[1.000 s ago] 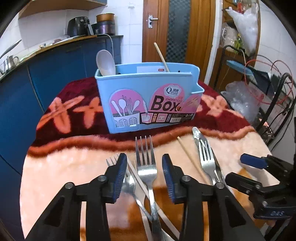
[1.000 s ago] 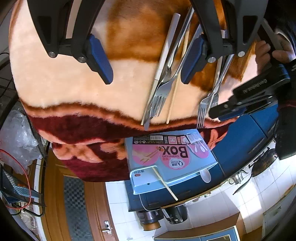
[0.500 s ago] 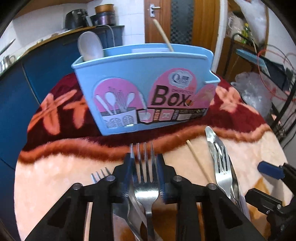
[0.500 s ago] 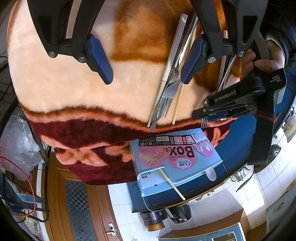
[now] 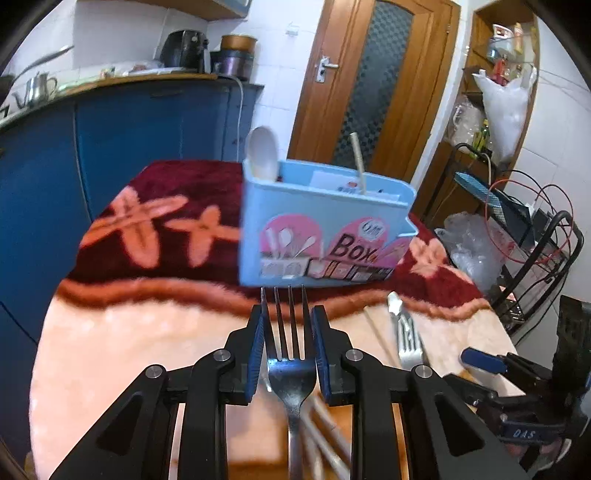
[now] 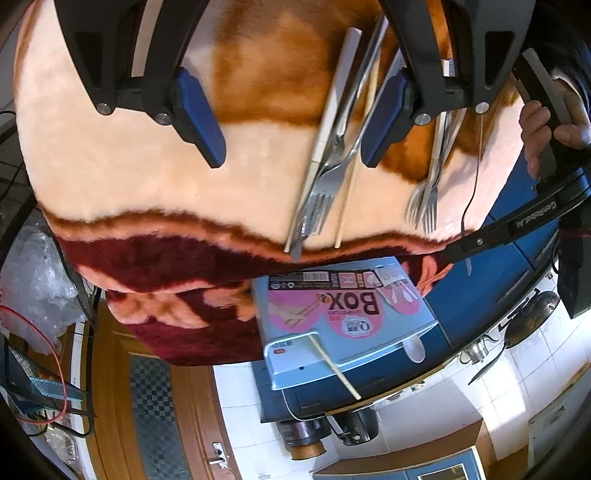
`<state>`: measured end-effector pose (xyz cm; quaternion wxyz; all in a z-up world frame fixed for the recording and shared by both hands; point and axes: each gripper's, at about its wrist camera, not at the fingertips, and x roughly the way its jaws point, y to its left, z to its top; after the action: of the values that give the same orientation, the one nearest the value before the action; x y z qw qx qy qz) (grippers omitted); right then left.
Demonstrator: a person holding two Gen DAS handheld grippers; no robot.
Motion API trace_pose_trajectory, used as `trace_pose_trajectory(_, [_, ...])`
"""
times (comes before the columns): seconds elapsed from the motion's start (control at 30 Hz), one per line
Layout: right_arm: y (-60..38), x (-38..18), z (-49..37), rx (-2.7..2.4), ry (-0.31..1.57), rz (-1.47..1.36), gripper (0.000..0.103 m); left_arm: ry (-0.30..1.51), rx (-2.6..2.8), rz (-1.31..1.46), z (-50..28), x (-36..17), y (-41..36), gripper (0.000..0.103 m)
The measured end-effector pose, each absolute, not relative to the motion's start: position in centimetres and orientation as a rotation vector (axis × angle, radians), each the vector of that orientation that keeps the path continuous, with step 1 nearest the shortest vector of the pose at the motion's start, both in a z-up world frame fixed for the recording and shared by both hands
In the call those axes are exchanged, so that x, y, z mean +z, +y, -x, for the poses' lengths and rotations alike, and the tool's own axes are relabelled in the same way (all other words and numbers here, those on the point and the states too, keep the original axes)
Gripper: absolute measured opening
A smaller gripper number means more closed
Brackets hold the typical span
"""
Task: Organize utensils
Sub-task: 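Grasp a silver fork from the table with the left tool, then grasp another wooden chopstick with the right tool while the left tool holds the fork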
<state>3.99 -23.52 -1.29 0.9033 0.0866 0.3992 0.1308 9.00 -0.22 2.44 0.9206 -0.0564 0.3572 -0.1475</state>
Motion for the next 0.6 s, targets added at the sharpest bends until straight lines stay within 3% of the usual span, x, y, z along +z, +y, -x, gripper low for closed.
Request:
trace_pose_trajectory(0.33, [-21.7,-1.1,-3.8,0.282,0.832,-0.143,0.078,0.878,-0.172,0.132,-10.7,-1.4,3.4,0.025])
trace_pose_trajectory(0.6, [-21.6,-1.1,-3.9,0.279,0.837,-0.138,0.078,0.926,-0.191,0.09,-10.6,-1.6,3.6,0.027])
